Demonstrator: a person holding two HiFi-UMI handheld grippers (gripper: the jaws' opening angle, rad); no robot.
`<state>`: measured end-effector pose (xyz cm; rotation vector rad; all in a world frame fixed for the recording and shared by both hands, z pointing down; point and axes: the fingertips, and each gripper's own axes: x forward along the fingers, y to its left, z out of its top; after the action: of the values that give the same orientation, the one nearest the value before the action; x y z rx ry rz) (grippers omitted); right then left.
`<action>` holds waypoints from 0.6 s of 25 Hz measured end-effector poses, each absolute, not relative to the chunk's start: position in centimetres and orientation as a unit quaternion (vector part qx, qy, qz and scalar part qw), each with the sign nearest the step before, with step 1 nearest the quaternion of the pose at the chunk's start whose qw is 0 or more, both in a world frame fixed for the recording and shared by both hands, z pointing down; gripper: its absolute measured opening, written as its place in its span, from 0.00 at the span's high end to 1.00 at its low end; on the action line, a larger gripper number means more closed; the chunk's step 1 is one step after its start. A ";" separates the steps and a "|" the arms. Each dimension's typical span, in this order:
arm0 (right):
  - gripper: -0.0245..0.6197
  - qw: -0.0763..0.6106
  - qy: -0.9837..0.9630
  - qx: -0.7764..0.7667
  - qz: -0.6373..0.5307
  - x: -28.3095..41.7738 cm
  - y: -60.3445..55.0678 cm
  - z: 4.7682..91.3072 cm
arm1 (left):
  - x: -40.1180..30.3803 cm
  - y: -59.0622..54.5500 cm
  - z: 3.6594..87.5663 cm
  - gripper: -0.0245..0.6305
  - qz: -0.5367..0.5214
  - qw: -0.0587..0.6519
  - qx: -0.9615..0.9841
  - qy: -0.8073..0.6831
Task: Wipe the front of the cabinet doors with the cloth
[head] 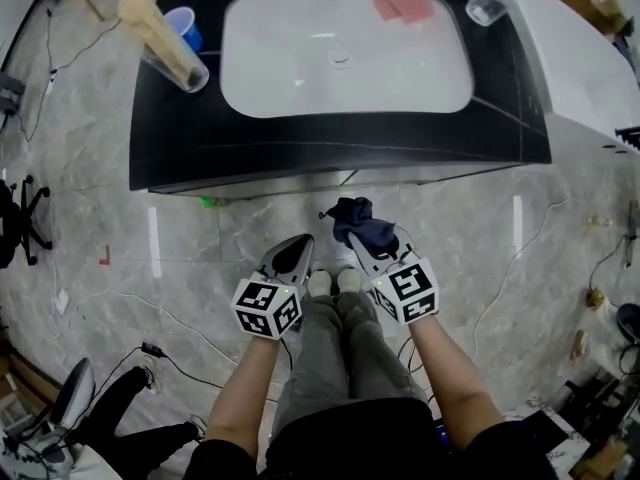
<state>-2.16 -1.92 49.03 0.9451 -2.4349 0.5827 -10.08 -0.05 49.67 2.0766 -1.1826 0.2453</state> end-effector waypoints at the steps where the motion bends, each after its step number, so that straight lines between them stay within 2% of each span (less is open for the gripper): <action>1: 0.79 0.228 -0.885 0.347 0.209 -2.5 -2.2 48.6 | -10.4 0.0 49.6 0.94 0.098 0.359 0.809 -0.455; 15: 0.79 0.212 -0.900 0.340 0.172 -2.5 -4.9 47.2 | -10.0 -2.0 48.8 0.94 0.087 0.347 0.814 -0.459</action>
<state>-2.46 -4.91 47.22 0.9444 -2.4993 0.4791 -9.96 -1.97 48.80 2.1111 -1.1900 0.2247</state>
